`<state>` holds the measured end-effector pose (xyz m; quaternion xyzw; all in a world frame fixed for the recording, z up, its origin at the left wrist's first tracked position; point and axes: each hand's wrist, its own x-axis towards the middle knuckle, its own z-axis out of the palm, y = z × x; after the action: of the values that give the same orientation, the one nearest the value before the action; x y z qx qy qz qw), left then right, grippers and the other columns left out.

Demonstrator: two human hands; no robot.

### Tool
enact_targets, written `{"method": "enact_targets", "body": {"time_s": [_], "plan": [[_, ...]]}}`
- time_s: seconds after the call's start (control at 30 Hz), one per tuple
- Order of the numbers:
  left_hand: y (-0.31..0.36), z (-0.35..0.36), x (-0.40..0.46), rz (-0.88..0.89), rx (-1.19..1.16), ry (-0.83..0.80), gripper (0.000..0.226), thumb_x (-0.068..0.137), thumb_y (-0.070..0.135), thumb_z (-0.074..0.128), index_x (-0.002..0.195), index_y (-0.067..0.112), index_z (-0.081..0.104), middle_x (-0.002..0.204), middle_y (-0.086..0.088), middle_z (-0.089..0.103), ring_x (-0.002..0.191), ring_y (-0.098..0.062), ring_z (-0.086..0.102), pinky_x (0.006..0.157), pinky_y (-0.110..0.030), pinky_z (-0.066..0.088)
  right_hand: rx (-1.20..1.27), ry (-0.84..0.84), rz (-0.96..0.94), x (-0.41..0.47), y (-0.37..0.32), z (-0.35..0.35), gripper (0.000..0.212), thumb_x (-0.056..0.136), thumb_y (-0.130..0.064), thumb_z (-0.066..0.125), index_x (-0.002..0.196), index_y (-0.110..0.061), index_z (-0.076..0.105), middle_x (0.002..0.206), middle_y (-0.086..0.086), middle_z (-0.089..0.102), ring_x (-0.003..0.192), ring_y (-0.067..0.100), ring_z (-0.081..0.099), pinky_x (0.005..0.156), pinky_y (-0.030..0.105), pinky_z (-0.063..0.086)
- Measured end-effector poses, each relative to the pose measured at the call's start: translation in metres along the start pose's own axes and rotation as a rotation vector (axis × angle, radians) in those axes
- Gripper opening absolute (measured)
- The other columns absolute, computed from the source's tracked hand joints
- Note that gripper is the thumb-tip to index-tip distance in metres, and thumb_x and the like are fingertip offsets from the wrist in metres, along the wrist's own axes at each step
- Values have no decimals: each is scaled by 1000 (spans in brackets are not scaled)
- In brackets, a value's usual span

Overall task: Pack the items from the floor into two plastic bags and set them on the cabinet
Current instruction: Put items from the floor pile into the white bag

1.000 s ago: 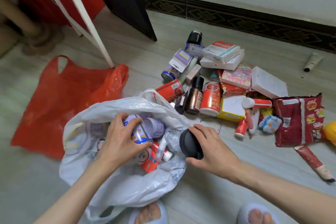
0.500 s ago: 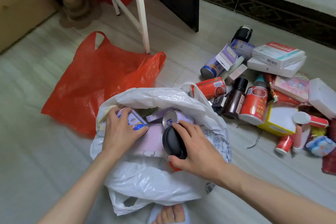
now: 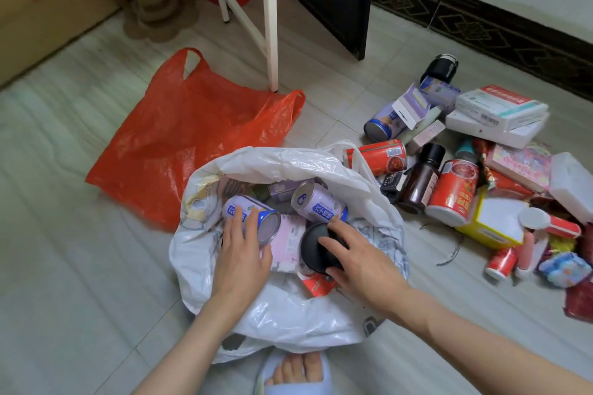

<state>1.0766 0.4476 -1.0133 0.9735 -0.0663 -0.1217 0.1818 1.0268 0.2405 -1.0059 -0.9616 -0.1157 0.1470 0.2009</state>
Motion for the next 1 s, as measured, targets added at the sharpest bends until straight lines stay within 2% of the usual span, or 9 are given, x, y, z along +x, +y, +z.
{"method": "enact_targets", "body": {"time_s": [0.07,0.17,0.3,0.4,0.53,0.7,0.8,0.9,1.0], "plan": [[4,-5,-3,43,8,-16,62,87,18,55,142,7,28,153,-18,18,142,-30,15,112,-38,21,-6,-5,-14,-10,2,-5,57,82,-23,65,134,-12,45,146,17,36,135,32,36,108,40,33],[19,-13,-11,147,-3,-45,59,90,24,52,142,10,29,154,-12,16,143,-26,12,114,-35,16,-12,-44,71,-35,17,-13,61,92,-35,46,146,-22,20,156,4,13,143,19,16,116,31,15],[57,-16,-36,322,-33,-64,56,90,25,53,140,13,33,154,-10,17,143,-25,14,115,-35,16,-28,-10,210,-80,41,-36,62,93,-33,45,147,-21,17,155,5,16,141,20,19,116,33,15],[93,-8,-46,527,18,-125,54,90,26,52,140,13,34,154,-8,16,143,-22,13,115,-31,14,-57,8,326,-124,60,-46,64,93,-33,46,147,-23,14,156,3,13,141,19,19,114,30,18],[151,16,-40,675,12,-157,50,89,24,53,135,12,41,149,-10,28,141,-23,21,114,-31,19,33,108,547,-183,94,-48,58,90,-31,51,142,-23,28,154,1,19,139,17,24,111,27,22],[205,80,-41,696,45,-375,49,92,25,46,138,15,33,148,-5,27,139,-15,21,112,-26,17,190,235,985,-252,152,-32,51,88,-22,55,136,-10,41,145,11,36,133,25,34,110,33,28],[225,115,-37,693,90,-467,48,91,21,47,137,13,36,144,-9,36,134,-22,30,110,-32,26,237,218,1186,-286,185,-14,51,87,-15,53,136,-9,38,135,15,43,124,33,40,104,38,35],[248,138,-28,605,82,-513,44,92,22,46,134,12,39,133,-9,45,124,-25,39,103,-35,34,165,50,1219,-307,210,-5,49,88,-17,48,135,-10,35,128,14,46,116,33,44,95,40,41],[280,154,-17,528,-15,-486,42,90,29,51,127,10,47,124,-11,53,117,-26,47,96,-35,39,108,9,1225,-314,228,-5,48,91,-20,46,135,-9,33,129,13,44,116,32,44,94,39,41]]}}
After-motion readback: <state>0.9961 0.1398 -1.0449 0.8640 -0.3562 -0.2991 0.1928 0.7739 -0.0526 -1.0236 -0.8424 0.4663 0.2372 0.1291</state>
